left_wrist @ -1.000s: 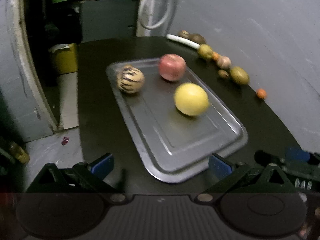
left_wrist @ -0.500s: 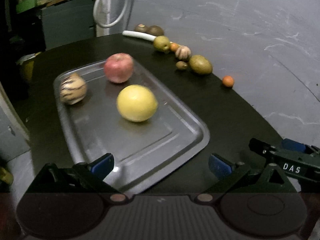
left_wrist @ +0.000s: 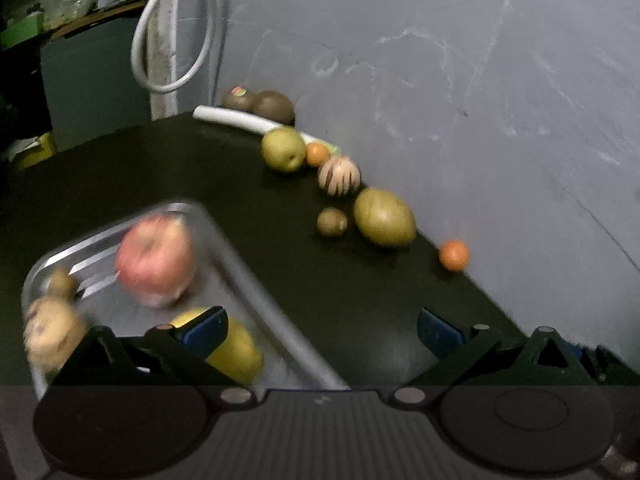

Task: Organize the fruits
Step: 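Move both tools away from the tray back toward the fruit row, then grasp the orange tangerine with the right tool while the left tool grasps the large olive-green pear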

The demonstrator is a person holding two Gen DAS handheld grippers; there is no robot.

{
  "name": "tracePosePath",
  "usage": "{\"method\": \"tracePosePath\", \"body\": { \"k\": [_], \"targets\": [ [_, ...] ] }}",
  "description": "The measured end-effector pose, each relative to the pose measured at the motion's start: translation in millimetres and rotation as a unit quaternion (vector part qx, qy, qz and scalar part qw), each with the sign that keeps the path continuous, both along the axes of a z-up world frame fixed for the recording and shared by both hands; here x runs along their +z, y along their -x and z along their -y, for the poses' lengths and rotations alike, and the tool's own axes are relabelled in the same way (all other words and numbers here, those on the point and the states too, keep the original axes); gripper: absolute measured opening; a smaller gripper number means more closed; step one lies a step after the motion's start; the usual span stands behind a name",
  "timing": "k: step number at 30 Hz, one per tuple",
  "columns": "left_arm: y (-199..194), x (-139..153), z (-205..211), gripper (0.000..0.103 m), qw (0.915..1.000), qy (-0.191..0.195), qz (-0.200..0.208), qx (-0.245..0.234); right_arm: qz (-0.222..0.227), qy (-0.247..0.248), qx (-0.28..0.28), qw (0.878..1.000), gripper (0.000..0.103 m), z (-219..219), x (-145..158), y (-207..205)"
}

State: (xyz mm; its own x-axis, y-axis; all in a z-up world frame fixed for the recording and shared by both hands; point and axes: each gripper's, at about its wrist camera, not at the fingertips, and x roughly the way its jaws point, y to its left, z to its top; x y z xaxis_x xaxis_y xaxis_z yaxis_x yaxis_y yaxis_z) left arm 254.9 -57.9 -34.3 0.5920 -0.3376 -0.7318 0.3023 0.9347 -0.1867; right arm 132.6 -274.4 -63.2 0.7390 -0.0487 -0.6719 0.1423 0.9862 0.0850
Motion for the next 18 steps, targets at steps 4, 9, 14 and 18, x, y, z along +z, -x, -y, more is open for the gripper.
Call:
{"method": "tracePosePath", "body": {
  "k": [4, 9, 14, 18],
  "targets": [
    [-35.4, 0.2, 16.8, 0.103, 0.9999, 0.010, 0.006, -0.006, 0.006, -0.012, -0.005, 1.000, 0.102, 1.4, -4.3, -29.6],
    [-65.6, -5.7, 39.3, 0.103, 0.9995, 0.013, 0.014, -0.026, 0.013, -0.026, -0.023, 0.999, 0.100, 3.2, -8.9, -56.4],
    [-89.2, -12.9, 58.8, 0.102, 0.9974, 0.011, 0.025, -0.067, 0.014, -0.042, -0.049, 0.998, 0.093, 5.9, -14.7, -72.6],
    [-101.2, -22.0, 73.6, 0.102, 0.9944, 0.005, 0.020, -0.104, 0.011, -0.051, -0.070, 0.996, 0.087, 8.0, -20.9, -83.1]
  ]
}}
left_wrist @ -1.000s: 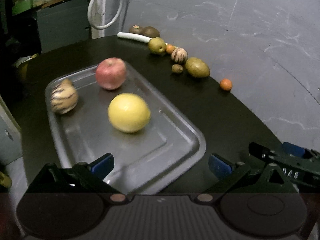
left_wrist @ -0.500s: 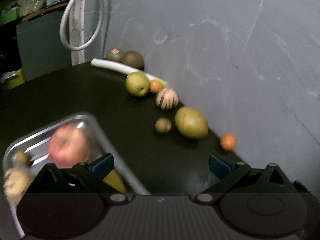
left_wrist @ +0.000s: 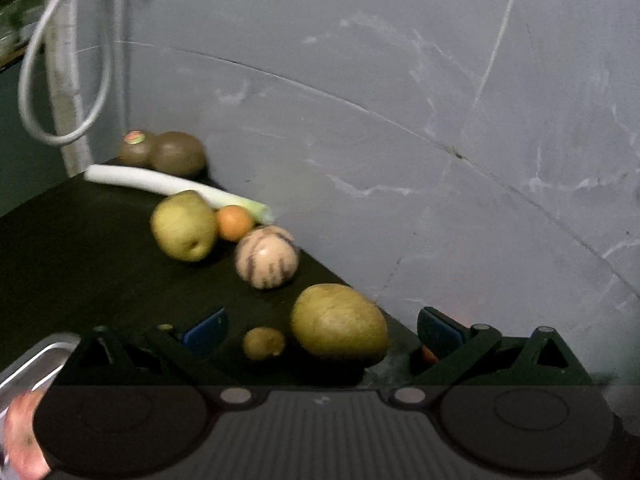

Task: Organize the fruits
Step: 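Grasp the orange tangerine with the right tool while the left tool grasps the large olive-green pear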

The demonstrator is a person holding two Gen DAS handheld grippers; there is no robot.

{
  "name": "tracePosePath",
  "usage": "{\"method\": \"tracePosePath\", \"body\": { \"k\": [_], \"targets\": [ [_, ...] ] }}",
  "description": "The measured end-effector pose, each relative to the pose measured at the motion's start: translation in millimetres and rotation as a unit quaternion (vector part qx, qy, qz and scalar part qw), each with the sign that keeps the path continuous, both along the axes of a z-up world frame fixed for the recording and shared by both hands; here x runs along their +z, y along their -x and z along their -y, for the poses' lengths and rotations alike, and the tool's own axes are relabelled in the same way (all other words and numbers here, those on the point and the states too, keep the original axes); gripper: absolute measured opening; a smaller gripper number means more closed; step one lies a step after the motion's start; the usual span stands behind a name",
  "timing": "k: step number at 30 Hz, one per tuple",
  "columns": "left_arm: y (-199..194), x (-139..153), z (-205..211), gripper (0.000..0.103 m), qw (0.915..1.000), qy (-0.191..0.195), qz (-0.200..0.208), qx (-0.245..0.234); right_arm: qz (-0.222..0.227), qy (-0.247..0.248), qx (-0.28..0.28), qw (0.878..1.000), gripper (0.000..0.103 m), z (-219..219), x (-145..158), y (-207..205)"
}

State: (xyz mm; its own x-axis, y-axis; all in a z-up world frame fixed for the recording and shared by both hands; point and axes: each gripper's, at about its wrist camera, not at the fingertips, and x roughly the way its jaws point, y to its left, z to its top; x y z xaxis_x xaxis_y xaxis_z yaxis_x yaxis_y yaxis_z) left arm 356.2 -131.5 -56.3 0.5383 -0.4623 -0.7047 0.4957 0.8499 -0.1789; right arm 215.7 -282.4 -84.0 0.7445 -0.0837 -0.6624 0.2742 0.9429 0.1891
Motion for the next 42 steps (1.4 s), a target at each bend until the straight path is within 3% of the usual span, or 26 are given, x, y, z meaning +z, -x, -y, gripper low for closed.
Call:
{"method": "tracePosePath", "body": {
  "k": [7, 14, 18, 27, 34, 42],
  "targets": [
    [-12.7, -13.5, 15.0, 0.102, 0.9993, -0.009, -0.012, -0.034, 0.003, -0.012, -0.036, 0.999, 0.075, -0.3, -5.1, -8.0],
    [-19.6, -17.9, 26.4, 0.090, 0.9969, -0.025, -0.018, -0.073, 0.009, -0.018, -0.060, 0.998, 0.059, -4.4, -8.3, -19.8],
    [-22.1, -23.2, 27.3, 0.084, 0.9961, -0.028, -0.029, -0.079, 0.011, -0.020, -0.067, 0.998, 0.056, -7.8, -8.0, -28.2],
    [-29.7, -29.6, 27.1, 0.070, 0.9960, -0.025, -0.047, -0.071, 0.015, -0.021, -0.079, 0.997, 0.047, -11.2, -12.2, -36.7],
    [-31.5, -30.7, 20.4, 0.069, 0.9961, -0.012, -0.061, -0.064, 0.016, -0.012, -0.085, 0.996, 0.036, -9.8, -15.0, -36.2],
    [-26.6, -30.0, 13.5, 0.069, 0.9964, 0.000, -0.076, -0.038, 0.018, -0.007, -0.069, 0.997, 0.035, -3.0, -14.3, -20.5]
  ]
}}
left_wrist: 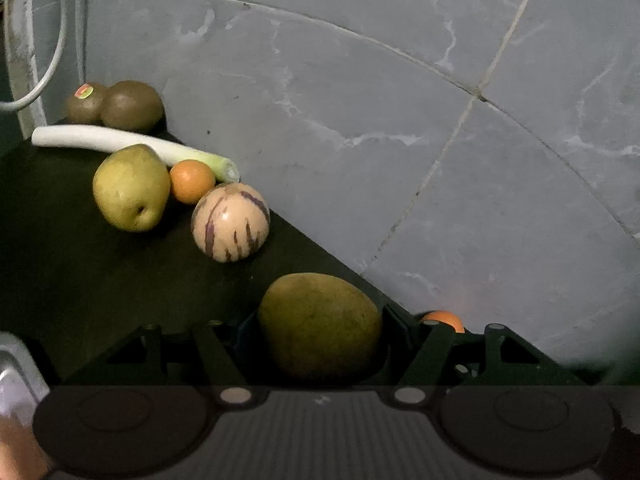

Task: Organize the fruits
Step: 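Grasp the orange tangerine with the right tool while the left tool grasps the large olive-green pear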

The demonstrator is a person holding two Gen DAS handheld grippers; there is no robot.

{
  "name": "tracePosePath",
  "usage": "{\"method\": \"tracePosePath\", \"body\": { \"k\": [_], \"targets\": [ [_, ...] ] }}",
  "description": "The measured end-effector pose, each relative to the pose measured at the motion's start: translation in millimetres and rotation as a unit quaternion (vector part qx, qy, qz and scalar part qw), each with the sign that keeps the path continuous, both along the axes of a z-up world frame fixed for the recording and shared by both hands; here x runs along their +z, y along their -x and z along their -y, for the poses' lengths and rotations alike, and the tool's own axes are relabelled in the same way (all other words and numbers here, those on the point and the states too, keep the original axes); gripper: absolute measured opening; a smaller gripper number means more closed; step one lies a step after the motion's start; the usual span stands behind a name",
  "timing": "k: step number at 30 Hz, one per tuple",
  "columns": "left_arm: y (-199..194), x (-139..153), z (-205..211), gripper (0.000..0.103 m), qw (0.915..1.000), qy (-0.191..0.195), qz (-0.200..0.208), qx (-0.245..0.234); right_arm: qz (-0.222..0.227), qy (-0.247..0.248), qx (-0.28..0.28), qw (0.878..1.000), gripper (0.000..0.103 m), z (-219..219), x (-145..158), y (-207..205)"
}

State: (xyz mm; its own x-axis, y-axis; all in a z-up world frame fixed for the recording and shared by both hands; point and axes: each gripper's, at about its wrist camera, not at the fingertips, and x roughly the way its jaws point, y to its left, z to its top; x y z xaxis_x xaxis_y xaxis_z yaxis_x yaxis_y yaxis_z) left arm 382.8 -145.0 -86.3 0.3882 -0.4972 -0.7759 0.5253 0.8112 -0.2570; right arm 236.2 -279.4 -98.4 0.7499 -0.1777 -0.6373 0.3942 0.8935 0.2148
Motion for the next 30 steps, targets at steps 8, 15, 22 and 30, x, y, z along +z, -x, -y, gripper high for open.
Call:
{"method": "tracePosePath", "body": {
  "k": [8, 15, 22, 30],
  "targets": [
    [26.8, 10.1, -7.0, 0.069, 0.9997, 0.014, -0.007, 0.019, -0.008, 0.000, 0.019, 1.000, 0.035, 0.5, 5.1, 24.1],
    [59.9, 18.2, -19.7, 0.069, 0.9984, 0.035, -0.012, 0.042, -0.011, 0.012, 0.043, 0.999, 0.035, -1.3, 11.8, 63.4],
    [97.5, 26.4, -46.6, 0.069, 0.9951, 0.054, -0.020, 0.081, -0.006, 0.023, 0.062, 0.998, 0.035, -8.7, 20.3, 100.6],
    [142.3, 37.1, -85.4, 0.069, 0.9878, 0.070, -0.016, 0.138, 0.008, 0.026, 0.096, 0.995, 0.035, -31.8, 34.3, 124.8]
  ]
}}
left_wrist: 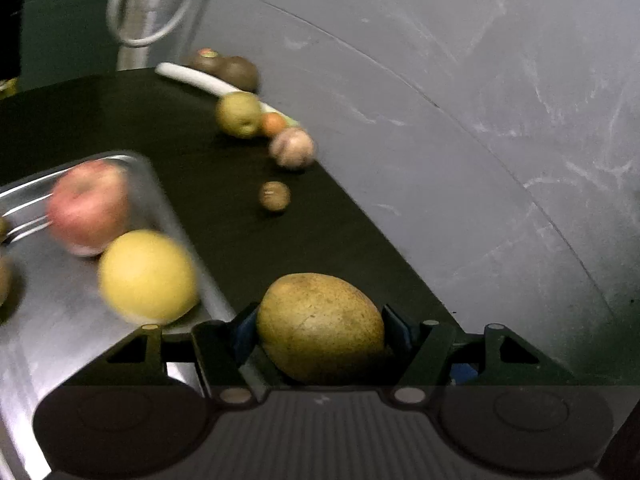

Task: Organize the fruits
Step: 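Grasp the orange tangerine with the right tool while the left tool grasps the large olive-green pear, then carry the tangerine and large pear over the tray and open both tools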

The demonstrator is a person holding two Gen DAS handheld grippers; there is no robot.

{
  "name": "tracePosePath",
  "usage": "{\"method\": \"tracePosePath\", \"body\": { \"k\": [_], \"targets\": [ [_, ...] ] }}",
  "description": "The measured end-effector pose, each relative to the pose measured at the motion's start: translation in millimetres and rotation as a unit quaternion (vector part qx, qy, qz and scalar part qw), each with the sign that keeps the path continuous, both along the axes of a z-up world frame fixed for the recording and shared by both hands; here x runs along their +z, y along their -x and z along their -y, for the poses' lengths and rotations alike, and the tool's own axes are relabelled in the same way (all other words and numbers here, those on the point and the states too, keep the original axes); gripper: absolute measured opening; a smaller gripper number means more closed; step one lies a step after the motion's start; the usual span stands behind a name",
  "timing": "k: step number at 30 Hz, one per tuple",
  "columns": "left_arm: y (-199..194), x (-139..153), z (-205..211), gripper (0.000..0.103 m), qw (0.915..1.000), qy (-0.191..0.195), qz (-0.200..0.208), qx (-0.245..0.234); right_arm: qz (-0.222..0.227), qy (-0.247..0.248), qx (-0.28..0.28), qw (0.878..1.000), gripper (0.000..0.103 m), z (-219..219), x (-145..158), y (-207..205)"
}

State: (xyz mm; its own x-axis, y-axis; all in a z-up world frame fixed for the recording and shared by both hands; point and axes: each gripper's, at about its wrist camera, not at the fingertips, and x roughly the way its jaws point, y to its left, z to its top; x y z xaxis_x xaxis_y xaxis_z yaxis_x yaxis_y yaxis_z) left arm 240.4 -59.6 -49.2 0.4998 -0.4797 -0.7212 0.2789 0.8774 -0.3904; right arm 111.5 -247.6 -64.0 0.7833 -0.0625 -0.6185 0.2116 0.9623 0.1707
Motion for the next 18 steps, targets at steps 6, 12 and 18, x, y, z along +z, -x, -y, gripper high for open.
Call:
{"method": "tracePosePath", "body": {
  "k": [6, 12, 18],
  "targets": [
    [24.1, 9.5, -42.5, 0.069, 0.9980, 0.008, 0.005, 0.063, 0.015, -0.003, 0.045, 0.999, 0.035, -27.2, 13.0, 8.0],
    [42.8, 13.5, -91.3, 0.069, 0.9914, 0.003, 0.004, 0.131, 0.021, -0.013, 0.101, 0.995, 0.035, -58.5, 21.6, 1.8],
    [46.6, 7.9, -131.4, 0.069, 0.9816, -0.009, -0.001, 0.191, 0.020, -0.021, 0.159, 0.987, 0.035, -93.0, 24.0, 0.5]
  ]
}}
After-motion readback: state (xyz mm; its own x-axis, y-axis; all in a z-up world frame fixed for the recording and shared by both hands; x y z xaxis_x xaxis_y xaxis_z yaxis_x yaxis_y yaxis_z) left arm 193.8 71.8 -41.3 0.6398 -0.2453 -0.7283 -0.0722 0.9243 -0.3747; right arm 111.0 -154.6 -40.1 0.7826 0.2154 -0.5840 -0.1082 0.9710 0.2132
